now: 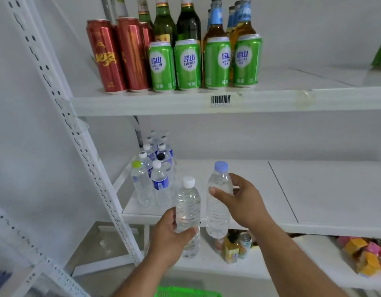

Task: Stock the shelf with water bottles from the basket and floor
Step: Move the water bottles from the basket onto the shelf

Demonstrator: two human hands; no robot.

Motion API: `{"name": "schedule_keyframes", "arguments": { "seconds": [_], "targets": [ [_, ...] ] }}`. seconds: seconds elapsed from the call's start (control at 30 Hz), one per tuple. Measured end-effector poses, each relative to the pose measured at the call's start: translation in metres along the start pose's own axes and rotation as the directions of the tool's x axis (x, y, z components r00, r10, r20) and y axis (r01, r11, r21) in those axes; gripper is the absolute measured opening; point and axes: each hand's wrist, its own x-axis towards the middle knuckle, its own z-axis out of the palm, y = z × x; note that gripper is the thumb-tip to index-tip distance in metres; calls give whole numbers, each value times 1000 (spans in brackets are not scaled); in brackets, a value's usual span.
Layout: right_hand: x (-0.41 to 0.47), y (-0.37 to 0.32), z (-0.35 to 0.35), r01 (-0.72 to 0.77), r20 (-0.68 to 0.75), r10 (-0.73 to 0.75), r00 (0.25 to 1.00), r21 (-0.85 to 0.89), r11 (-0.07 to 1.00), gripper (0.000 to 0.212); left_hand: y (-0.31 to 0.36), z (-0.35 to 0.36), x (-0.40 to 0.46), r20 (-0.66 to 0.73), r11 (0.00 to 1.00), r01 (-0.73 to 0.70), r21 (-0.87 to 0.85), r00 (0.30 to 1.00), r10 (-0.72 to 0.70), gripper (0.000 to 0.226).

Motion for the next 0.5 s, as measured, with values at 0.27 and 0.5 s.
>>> {"name": "schedule_keyframes", "arguments": {
  "seconds": [0.27,0.5],
  "targets": [
    [54,8,6,-35,-27,34,999,-66,997,27,1,5,59,-38,998,-10,60,999,13,44],
    [104,15,24,-79,-62,68,996,-205,976,35,-9,5,114,-10,998,-20,55,1000,20,40]
  ]
}}
